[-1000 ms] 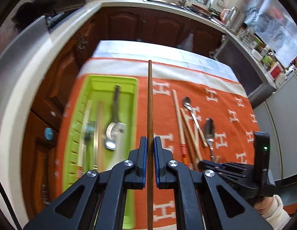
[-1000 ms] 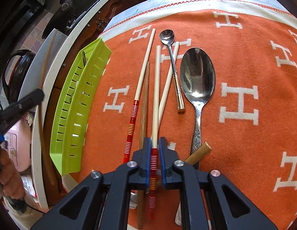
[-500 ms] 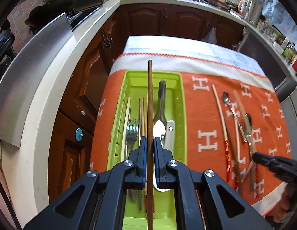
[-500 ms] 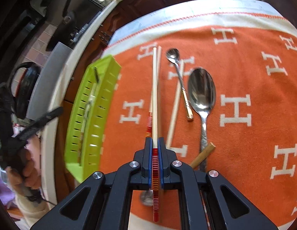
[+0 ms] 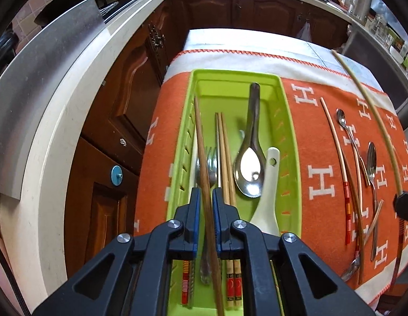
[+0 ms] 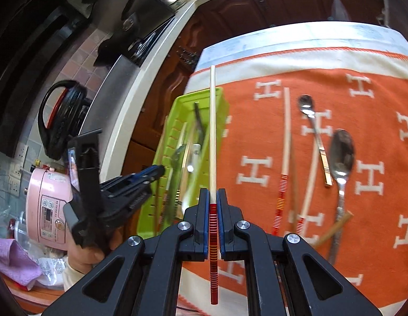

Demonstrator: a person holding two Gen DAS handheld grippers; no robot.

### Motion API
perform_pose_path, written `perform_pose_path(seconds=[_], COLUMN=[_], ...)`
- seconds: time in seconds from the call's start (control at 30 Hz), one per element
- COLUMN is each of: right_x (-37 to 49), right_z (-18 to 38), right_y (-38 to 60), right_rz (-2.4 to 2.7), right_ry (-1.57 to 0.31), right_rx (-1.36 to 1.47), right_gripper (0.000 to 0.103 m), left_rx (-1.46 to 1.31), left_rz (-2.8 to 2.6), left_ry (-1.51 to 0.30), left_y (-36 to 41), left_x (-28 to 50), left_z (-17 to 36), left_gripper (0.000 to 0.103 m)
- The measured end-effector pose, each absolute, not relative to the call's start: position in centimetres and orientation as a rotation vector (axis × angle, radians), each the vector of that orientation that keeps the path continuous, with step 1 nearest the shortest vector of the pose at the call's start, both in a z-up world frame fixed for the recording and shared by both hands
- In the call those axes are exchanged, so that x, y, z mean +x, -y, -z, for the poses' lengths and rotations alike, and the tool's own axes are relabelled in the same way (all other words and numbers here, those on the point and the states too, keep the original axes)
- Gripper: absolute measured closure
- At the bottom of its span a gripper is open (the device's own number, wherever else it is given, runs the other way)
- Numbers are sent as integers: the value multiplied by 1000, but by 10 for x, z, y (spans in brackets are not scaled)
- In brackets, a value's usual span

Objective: Organize utensils
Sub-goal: 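Drop the wooden chopstick in the tray with left while right drops the red-striped chopstick, then grasp a red-striped chopstick with left while right grasps a brown wooden chopstick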

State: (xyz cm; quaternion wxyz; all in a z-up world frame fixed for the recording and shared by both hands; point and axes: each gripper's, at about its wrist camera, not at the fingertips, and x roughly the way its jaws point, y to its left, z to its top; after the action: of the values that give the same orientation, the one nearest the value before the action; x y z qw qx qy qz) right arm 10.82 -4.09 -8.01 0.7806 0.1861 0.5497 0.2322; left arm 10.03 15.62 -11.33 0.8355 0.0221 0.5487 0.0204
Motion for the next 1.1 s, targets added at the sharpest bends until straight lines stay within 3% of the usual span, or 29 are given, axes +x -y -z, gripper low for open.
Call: perform_pose_path(seconds=[0.23, 0.37, 0.63, 0.83, 1.1], right_x=[127, 140, 157, 159, 155], right_z=[83, 100, 140, 158, 140], right_y=[-4, -26, -59, -70, -58], right_rz=[-518, -518, -493, -502, -524], right_ry=[-1198, -1236, -1333, -1379, -1343], right_rx=[397, 413, 446, 473, 465], right_gripper=[98, 98, 97, 92, 89], left_rx=[17, 19, -18, -19, -5], left_rz=[-58, -88, -194, -213, -190], left_ry=[-1147, -1112, -1086, -1101, -1102], left_y=[-168, -174, -202, -209, -199], left_x=[110, 108, 104, 105, 104], left_z=[112, 101, 88, 94, 94], left_gripper=[95, 79, 71, 70, 70])
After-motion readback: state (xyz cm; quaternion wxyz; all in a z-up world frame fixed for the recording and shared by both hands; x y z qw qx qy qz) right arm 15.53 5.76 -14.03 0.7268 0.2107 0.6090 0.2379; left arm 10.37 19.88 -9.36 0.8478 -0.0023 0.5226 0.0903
